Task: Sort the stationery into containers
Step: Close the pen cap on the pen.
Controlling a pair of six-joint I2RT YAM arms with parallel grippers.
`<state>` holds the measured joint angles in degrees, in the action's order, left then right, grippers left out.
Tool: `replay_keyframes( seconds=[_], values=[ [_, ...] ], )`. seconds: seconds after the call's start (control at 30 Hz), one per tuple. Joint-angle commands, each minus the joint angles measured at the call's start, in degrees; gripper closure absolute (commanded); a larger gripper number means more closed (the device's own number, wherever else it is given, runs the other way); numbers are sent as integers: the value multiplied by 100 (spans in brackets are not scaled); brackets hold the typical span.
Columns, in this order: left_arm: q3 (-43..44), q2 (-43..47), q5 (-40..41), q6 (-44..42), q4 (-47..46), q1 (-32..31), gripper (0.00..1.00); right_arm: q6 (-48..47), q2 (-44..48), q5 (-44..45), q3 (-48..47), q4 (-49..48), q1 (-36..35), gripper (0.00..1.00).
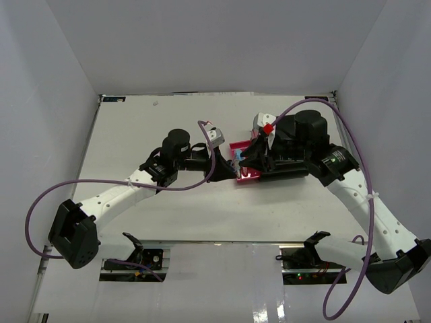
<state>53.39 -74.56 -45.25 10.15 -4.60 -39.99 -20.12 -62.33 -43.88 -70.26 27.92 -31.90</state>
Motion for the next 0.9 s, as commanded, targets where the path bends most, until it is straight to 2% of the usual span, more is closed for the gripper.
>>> replay_keyframes(
  seconds=[0.0, 0.37, 0.7, 0.87],
  values=[
    [357, 65, 280, 22, -261, 26, 98, 43, 142, -472, 153, 108, -71, 60],
    [330, 126, 201, -13, -366, 26, 98, 69, 142, -534, 293, -6, -80, 52],
    [5, 302, 131, -171, -638, 26, 98, 131, 54, -543, 293, -24, -71, 51],
    [-126, 311, 228, -259, -630, 26, 98, 157, 238, -78, 416, 38, -71, 52]
  ],
)
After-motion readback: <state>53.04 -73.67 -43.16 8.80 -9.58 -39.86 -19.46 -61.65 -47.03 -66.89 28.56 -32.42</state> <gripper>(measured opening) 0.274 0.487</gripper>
